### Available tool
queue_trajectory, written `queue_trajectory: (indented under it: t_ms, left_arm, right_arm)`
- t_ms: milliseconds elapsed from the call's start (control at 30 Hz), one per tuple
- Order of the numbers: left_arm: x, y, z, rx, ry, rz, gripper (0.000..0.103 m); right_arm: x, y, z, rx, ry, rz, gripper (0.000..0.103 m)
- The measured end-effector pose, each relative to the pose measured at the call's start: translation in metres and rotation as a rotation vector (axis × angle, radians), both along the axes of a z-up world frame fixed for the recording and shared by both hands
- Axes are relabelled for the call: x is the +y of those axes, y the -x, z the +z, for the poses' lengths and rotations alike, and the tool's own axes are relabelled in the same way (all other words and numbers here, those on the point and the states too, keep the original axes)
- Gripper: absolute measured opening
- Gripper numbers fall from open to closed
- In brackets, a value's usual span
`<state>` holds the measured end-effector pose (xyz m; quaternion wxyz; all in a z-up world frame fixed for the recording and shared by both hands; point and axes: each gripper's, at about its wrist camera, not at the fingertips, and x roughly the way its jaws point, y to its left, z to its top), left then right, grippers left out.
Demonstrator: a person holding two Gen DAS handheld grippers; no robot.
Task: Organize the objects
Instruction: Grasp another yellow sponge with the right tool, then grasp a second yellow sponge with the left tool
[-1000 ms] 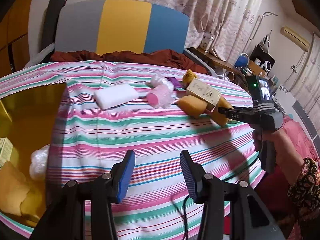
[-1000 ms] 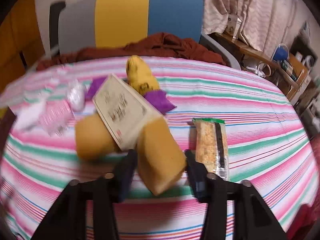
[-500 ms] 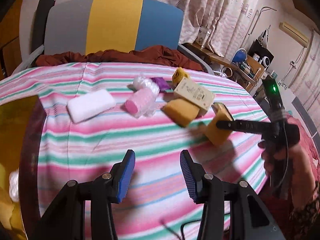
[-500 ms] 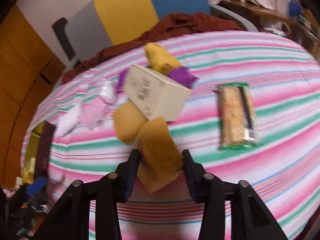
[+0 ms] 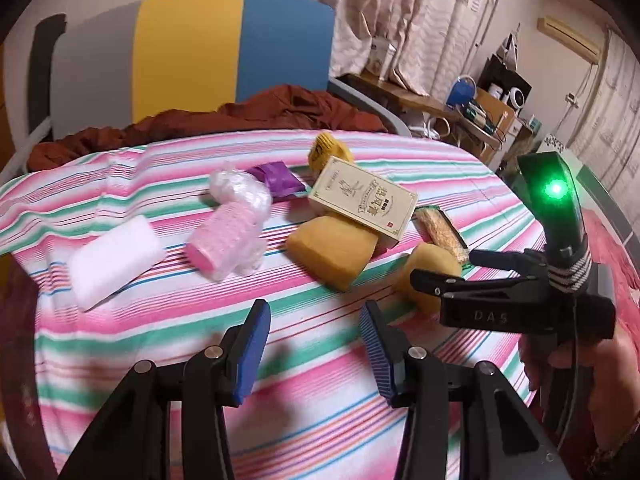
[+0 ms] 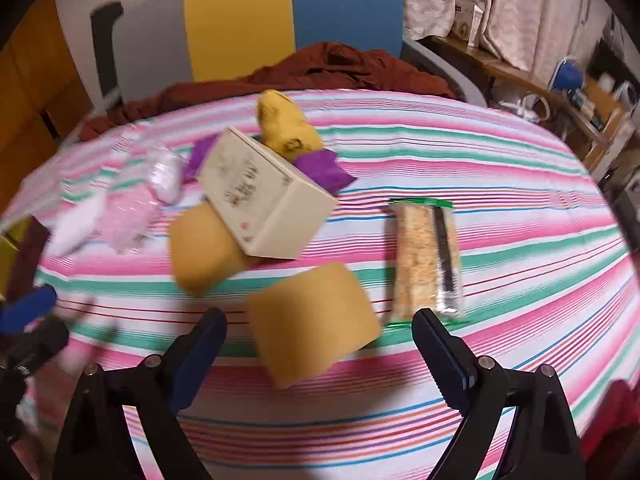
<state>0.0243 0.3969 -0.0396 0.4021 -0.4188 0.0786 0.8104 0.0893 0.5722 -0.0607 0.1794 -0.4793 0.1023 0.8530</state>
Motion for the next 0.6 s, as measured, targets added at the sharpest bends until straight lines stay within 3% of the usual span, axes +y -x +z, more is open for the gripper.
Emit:
queue_trajectory:
  t_ms: [33,133,267,367,600]
  left_arm:
    - [0.005,0.003,-0.002,-0.002,0.003,-0.008,0.047]
    - [0.016,0.01,-0.008,-0.021,0.012,-0.027,0.047]
    - [0.033,0.021,-0.016,-0.027,0.044,-0.051,0.047]
    - [0.05,0.028,-0.022,-0.029,0.066,-0.09,0.048]
    - [0.082,0.039,-0.035,-0.011,0.134,-0.159,0.053]
  right_arm:
    - [0.002,0.001,-0.002,-0.008,0.003,-0.001,0.092]
    - [0.007,0.002,-0.011,-0.019,0.095,0.015,0.069]
    - [0.007,0.001,-0.012,-0.037,0.107,0.016,0.064]
    - [0.016,-0.006,-0.011,-0.028,0.162,-0.024,0.063]
    - [0.023,-0.011,-0.012,-0.037,0.165,-0.062,0.063]
